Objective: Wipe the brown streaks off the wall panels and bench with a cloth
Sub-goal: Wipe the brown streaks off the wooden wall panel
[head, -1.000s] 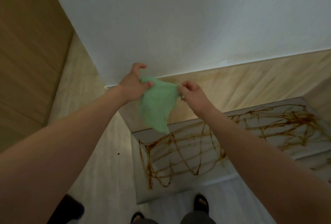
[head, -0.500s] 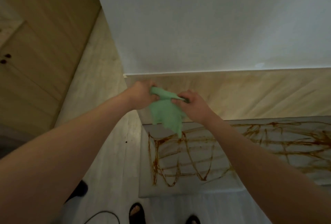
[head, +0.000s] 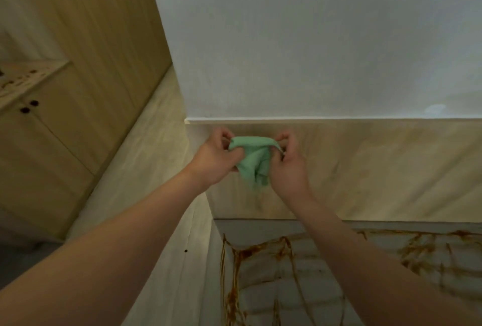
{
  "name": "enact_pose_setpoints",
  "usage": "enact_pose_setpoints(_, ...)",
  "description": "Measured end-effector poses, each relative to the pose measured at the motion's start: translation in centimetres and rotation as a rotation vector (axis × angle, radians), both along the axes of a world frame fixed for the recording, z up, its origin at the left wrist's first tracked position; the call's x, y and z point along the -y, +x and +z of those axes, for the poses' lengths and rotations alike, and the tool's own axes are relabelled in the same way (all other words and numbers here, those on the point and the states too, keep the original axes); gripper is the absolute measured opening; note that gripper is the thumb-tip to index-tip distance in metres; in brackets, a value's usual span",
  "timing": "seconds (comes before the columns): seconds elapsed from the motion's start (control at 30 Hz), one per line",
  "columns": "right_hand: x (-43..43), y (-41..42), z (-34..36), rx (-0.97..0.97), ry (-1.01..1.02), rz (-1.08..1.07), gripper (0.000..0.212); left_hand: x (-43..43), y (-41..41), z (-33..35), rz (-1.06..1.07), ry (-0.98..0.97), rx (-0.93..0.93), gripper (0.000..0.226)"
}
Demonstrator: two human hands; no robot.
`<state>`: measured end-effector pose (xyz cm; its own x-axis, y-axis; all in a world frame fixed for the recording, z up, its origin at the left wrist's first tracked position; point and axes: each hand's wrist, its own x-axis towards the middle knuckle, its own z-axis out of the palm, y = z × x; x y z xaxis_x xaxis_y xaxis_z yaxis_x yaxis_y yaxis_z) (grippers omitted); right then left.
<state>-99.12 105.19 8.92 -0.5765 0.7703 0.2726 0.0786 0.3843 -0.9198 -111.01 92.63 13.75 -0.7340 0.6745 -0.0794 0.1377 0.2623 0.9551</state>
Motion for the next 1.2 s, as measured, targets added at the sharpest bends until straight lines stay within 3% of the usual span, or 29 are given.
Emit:
enact_pose_setpoints(0.13, -0.6, -2.3, -3.1, -0.098, 0.361, -0.035, 0.025, -1.9, -1.8, -3.0, 0.205, 0.006, -0.412, 0.025)
enact_pose_setpoints(0.23, -1.7, -3.5, -6.1, 0.041, 0.761, 0.008, 0.054, -2.1, -3.1, -4.5, 0.276, -0.037, -0.647, 0.022)
enact_pose_setpoints(0.33, -3.2, -4.9, -7.8, 0.110, 1.119, -0.129, 0.061, -1.6, -4.8, -5.9, 0.336, -0.023, -0.783, 0.026)
enact_pose_setpoints(0.47, -4.6, -7.4, -7.6, 0.145, 1.352, -0.189, 0.062, -0.6, -6.7, -8.3, 0.368, -0.039, -0.985, 0.033)
enact_pose_setpoints(0.57, -4.7, -8.8, -8.5, 0.172, 1.474, -0.261, 0.064, 0.2, -8.4, -11.1, 0.345, 0.104, -1.098, 0.026)
enact_pose_setpoints(0.7, -4.9, -10.6, -11.6, 0.106, 1.461, -0.372, 0.062, 0.7, -10.2, -17.1, 0.480, 0.332, -0.997, 0.013)
enact_pose_setpoints(0.77, -5.0, -10.7, -15.3, 0.091, 1.523, -0.308, 0.062, 0.4, -10.2, -19.2, 0.586, 0.299, -0.829, 0.020)
enact_pose_setpoints(0.9, -6.9, -7.2, -25.8, 0.259, 1.769, 0.003, 0.065, -0.4, -9.3, -24.0, 0.567, 0.121, -0.529, 0.059)
enact_pose_setpoints(0.97, -8.2, -5.8, -25.6, 0.294, 1.805, 0.038, 0.062, -0.7, -9.0, -25.8, 0.587, 0.089, -0.420, 0.064)
enact_pose_setpoints(1.1, -7.6, -7.6, -17.2, 0.090, 1.469, -0.361, 0.059, -1.5, -8.7, -26.6, 0.611, 0.142, -0.329, 0.065)
enact_pose_setpoints(1.2, -6.2, -10.0, -15.2, -0.002, 1.298, -0.490, 0.060, -2.4, -9.0, -27.4, 0.551, 0.145, -0.333, 0.065)
